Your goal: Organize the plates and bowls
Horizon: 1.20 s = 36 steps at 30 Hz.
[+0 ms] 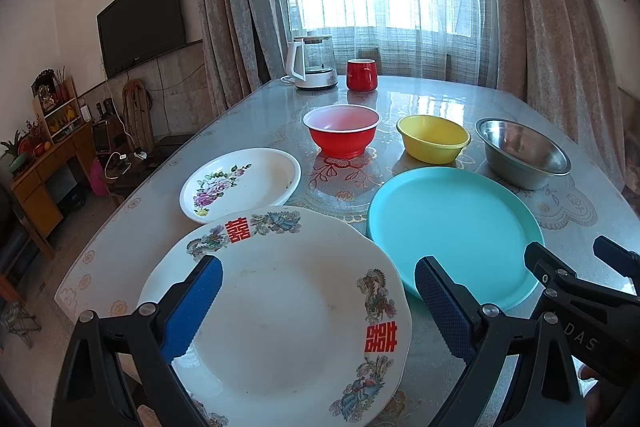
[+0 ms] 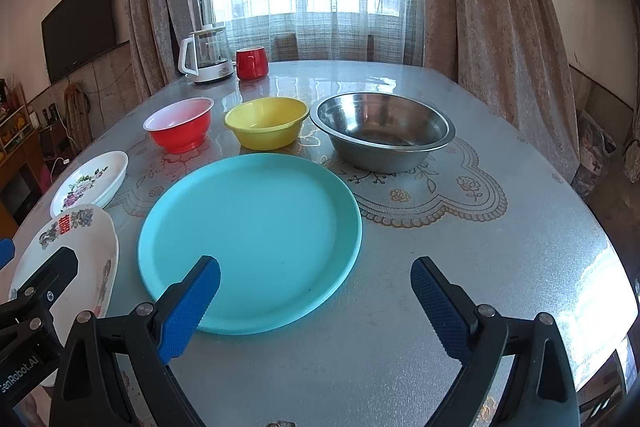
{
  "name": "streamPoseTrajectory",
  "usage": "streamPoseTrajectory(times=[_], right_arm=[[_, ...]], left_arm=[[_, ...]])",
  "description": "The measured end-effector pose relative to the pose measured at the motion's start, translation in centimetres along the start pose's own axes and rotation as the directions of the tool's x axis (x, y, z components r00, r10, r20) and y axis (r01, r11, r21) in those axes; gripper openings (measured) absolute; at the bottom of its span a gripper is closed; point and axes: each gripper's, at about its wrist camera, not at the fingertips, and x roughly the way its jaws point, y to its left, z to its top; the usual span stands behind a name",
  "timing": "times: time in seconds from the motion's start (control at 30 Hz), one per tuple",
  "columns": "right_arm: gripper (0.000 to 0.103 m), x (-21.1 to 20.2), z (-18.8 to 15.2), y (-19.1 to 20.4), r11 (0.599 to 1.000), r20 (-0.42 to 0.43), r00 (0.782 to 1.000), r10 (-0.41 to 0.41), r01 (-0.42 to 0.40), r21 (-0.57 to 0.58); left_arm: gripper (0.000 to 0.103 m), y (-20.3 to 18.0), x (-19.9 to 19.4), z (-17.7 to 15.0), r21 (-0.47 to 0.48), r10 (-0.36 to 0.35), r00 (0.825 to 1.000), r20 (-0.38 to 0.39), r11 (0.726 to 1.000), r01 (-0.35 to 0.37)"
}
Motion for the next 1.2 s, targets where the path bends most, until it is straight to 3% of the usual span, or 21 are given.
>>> streamPoseTrajectory(times=[1.2], right_arm=[[0.098,0.4,0.2,-1.2,1.000,-0.002,1.000,0.001,-0.001,0.028]], left_arm=[[0.098,-0.9,0.2,0.5,0.038,-0.011,1.000,-0.010,0.999,0.011]])
